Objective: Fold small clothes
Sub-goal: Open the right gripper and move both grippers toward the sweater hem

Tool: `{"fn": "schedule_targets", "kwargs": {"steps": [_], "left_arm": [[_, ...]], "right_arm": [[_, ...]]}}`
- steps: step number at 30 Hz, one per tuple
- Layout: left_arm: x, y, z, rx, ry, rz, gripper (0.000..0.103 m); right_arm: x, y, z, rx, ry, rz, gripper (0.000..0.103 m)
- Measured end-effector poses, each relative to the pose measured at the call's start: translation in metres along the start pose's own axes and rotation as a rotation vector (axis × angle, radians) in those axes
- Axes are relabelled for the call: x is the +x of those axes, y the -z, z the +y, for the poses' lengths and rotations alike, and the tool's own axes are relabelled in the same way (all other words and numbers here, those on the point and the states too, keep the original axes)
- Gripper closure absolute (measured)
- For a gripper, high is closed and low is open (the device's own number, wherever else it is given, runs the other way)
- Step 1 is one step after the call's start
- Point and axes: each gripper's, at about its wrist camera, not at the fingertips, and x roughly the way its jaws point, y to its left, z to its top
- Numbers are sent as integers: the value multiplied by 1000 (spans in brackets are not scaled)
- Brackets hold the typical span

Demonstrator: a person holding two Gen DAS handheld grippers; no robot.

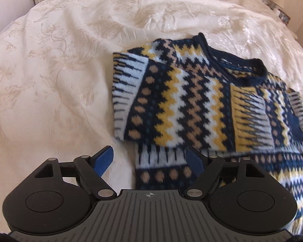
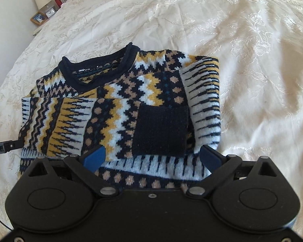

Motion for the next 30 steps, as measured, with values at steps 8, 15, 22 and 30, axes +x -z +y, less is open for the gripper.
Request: {"fn": "schedule_targets", "kwargs": {"steps": [8, 15, 22, 30], "left_arm": [[-40, 64, -15, 13, 33, 11, 25], [-60, 113, -21, -1, 58, 62, 25], [-71, 168, -32, 45, 90, 147, 25], [-82, 208, -40, 62, 114, 170, 25]], "right_arm": [[-36, 50, -4, -34, -41, 35, 1], [-61, 104, -4, -95, -112, 119, 1], [-74, 155, -4, -135, -178, 217, 1], [-76, 189, -4, -148, -230, 299, 1]]}}
